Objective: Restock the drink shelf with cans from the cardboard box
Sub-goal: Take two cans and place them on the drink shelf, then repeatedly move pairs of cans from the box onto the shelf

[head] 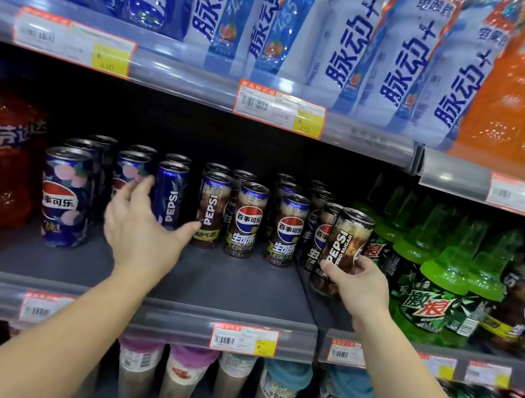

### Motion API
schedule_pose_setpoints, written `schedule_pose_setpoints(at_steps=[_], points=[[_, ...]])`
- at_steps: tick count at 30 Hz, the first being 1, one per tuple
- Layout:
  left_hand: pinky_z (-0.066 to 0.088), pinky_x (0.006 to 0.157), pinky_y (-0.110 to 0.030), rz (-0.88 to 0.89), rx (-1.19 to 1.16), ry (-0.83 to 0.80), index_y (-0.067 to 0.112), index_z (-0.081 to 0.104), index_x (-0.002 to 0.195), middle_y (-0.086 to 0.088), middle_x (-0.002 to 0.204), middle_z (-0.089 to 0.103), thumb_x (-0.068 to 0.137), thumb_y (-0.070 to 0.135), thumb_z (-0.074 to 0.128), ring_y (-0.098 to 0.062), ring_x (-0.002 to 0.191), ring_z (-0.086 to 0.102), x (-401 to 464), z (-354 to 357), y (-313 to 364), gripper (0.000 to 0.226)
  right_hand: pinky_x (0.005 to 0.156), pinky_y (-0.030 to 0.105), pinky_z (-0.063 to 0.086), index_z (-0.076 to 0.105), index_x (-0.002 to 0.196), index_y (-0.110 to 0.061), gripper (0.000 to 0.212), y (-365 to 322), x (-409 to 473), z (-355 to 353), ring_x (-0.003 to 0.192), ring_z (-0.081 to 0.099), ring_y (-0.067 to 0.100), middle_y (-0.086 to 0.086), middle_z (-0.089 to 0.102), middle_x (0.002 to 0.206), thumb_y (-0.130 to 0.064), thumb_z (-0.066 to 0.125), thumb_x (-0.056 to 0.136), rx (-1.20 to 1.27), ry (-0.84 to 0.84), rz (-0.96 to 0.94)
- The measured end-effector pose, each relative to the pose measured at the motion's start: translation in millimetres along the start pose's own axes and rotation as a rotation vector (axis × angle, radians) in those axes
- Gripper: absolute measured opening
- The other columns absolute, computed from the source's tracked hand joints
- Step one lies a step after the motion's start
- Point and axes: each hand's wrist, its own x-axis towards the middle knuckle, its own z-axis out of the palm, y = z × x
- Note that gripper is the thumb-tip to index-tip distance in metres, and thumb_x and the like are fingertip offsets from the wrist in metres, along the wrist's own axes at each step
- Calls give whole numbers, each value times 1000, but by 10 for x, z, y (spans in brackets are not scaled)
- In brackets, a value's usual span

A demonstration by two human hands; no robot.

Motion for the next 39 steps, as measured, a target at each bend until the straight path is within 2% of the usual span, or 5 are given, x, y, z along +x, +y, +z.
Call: schedule_pose_setpoints(at_steps=[21, 23, 26, 33, 39], points=[[22, 116, -43, -46, 1, -248, 26, 33, 145, -4, 151, 30, 65, 46, 83, -25, 139, 23, -503, 430, 344, 96, 88, 34, 50, 60, 119, -16, 52, 222, 89, -64, 99, 65, 20, 6, 70, 116, -25, 84, 74, -89, -35, 57], [22, 116, -42, -53, -10, -268, 27, 32, 145, -3, 151, 29, 66, 46, 82, -24, 140, 23, -497, 402, 355, 96, 100, 42, 45, 48, 136, -15, 75, 93, -4, -53, 118, 55, 28, 11, 56, 133, -34, 83, 72, -186, 133, 17], [23, 116, -39, -45, -42, -276, 29, 31, 145, 0, 150, 29, 68, 47, 80, -22, 139, 22, -497, 270, 360, 92, 102, 39, 39, 54, 126, -14, 56, -275, -333, 96, 118, 48, 24, 4, 55, 121, -28, 77, 78, -140, 349, -344], [25, 114, -37, 24, -26, -227, 29, 30, 145, 2, 146, 32, 77, 48, 71, -18, 137, 25, -471, -588, -102, 82, 104, 33, 37, 47, 137, -31, 50, -796, -1116, 1195, 122, 47, 18, -11, 46, 130, -40, 62, 90, -271, -459, -541], [29, 109, -29, -66, 148, -89, 21, 38, 141, 2, 137, 43, 77, 43, 73, -15, 131, 35, -356, -2115, -995, 76, 111, 33, 32, 48, 139, -22, 52, -1426, -2193, 2361, 131, 42, 18, 0, 50, 139, -39, 61, 91, -202, -707, -669]])
